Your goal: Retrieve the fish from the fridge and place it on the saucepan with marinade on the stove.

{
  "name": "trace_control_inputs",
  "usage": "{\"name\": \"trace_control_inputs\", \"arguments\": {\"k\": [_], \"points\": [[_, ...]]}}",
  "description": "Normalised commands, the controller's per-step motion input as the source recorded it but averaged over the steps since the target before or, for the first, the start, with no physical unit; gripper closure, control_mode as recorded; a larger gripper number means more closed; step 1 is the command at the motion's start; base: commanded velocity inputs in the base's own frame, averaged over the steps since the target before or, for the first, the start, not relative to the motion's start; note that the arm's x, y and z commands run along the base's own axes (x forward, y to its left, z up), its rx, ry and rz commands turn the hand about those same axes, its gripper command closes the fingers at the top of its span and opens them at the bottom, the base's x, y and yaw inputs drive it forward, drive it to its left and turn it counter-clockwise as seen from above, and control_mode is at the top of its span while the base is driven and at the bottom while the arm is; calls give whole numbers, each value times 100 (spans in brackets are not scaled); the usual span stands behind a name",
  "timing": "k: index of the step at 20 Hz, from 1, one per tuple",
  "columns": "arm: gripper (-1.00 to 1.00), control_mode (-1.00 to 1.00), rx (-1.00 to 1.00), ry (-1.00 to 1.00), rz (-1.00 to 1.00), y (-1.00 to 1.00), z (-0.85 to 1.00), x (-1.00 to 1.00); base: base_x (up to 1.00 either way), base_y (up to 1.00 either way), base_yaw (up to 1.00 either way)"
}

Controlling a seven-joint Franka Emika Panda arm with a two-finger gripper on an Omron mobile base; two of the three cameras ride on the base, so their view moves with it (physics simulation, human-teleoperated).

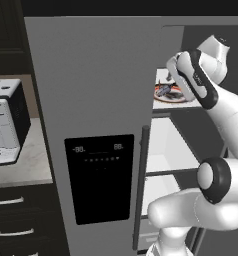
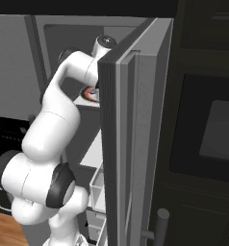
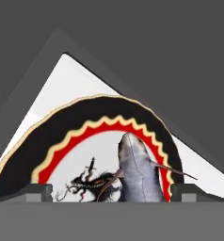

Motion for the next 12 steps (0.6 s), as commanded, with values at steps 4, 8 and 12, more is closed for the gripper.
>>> {"name": "trace_control_inputs", "arguments": {"k": [4, 8, 12], "points": [[-100, -100, 0, 0, 2, 0, -1, 8, 0, 0, 0], [-100, -100, 0, -6, 0, 0, -25, 3, 0, 0, 0], [-100, -100, 0, -6, 0, 0, -33, 16, 0, 0, 0]]}}
